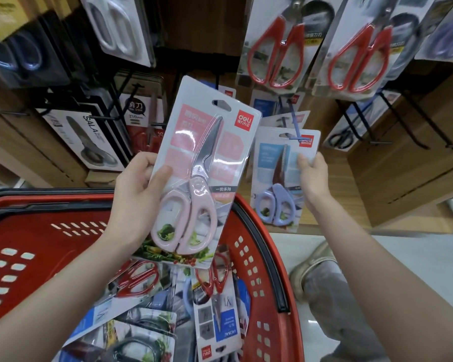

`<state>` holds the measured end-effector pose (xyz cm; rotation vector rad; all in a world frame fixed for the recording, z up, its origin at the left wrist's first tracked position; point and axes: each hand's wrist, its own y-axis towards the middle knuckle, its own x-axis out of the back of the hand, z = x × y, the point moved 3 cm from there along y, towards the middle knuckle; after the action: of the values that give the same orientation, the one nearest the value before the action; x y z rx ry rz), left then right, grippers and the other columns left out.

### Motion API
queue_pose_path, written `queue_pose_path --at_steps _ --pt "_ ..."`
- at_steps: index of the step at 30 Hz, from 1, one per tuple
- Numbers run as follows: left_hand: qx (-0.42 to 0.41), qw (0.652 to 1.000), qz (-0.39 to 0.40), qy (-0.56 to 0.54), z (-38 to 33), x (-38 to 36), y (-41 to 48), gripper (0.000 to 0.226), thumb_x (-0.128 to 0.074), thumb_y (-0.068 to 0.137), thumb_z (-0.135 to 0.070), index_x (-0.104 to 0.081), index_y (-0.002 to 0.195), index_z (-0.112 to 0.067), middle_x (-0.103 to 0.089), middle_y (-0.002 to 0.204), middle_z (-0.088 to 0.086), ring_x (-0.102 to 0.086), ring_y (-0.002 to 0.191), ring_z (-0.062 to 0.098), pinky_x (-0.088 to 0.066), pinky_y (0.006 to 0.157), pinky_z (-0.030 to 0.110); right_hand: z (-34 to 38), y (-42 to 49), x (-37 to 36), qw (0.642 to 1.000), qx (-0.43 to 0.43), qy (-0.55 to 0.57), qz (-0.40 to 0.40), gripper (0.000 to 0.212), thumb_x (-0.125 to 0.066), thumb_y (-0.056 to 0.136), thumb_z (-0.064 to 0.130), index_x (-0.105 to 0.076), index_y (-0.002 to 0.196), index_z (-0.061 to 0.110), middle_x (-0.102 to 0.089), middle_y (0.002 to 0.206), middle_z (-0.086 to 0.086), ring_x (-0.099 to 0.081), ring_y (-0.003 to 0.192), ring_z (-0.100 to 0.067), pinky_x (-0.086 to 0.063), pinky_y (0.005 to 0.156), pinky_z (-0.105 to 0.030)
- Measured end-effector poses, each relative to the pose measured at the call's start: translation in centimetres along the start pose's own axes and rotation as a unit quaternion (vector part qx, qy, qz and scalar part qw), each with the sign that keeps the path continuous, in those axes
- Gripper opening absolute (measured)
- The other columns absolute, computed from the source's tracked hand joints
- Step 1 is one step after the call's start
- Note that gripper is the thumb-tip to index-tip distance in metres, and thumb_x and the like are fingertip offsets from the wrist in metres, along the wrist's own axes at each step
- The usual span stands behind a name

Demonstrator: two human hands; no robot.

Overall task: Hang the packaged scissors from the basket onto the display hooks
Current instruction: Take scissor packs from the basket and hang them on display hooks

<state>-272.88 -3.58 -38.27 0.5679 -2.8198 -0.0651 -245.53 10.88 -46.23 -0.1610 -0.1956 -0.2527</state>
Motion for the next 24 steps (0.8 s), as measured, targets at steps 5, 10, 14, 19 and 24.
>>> queue_pose_path --at_steps 5,10,14,19,24 --pt "0.003 1.0 0.015 -0.011 0.1 -0.4 0.2 0.014 -0.05 0.097 -0.014 -0.057 0.088 -0.022 -0.069 0.077 0.006 -0.064 0.068 0.023 -0.052 0.066 0.043 -0.2 1.3 0.5 1.0 0.001 -0.016 -0.015 0.007 -0.046 0.097 0.017 -0.047 0.103 0.013 -0.061 0.112 -0.017 -0.06 0.105 -0.032 -0.05 0.092 -0.051" --pt "-0.001 0.999 0.038 -0.013 0.3 -1.0 0.5 0.011 -0.05 0.097 -0.013 -0.057 0.092 -0.019 -0.07 0.078 0.001 -0.066 0.071 0.02 -0.052 0.065 0.034 -0.3 4.2 -1.2 1.0 0.002 -0.028 -0.009 0.013 -0.047 0.096 0.02 -0.05 0.103 0.01 -0.062 0.106 -0.014 -0.061 0.1 -0.033 -0.049 0.093 -0.052" --pt "-0.007 0.999 0.048 -0.007 0.4 -1.3 0.8 0.011 -0.05 0.096 -0.013 -0.057 0.091 -0.019 -0.069 0.074 -0.008 -0.064 0.066 0.007 -0.05 0.058 0.02 0.4 6.1 -2.7 0.999 -0.008 -0.039 -0.023 0.006 -0.046 0.097 0.01 -0.046 0.103 0.011 -0.053 0.082 -0.001 -0.051 0.089 -0.024 -0.047 0.075 -0.029" --pt "-0.009 0.999 0.047 0.0 0.6 -1.3 0.8 0.014 -0.05 0.096 -0.014 -0.057 0.088 -0.022 -0.07 0.078 -0.006 -0.065 0.069 0.01 -0.052 0.062 0.024 1.0 7.8 -3.1 0.998 -0.019 -0.066 -0.01 0.017 -0.048 0.099 0.021 -0.042 0.085 0.012 -0.04 0.072 0.006 -0.043 0.071 -0.014 -0.034 0.055 -0.015" --pt "0.001 0.998 0.057 -0.011 0.7 -1.5 0.5 0.014 -0.05 0.096 -0.013 -0.057 0.09 -0.022 -0.07 0.078 -0.007 -0.066 0.068 0.009 -0.052 0.06 0.02 0.8 8.2 -2.6 0.996 -0.053 -0.071 -0.02 0.021 -0.056 0.094 0.029 -0.048 0.081 0.015 -0.049 0.077 0.002 -0.053 0.083 -0.021 -0.042 0.076 -0.025"
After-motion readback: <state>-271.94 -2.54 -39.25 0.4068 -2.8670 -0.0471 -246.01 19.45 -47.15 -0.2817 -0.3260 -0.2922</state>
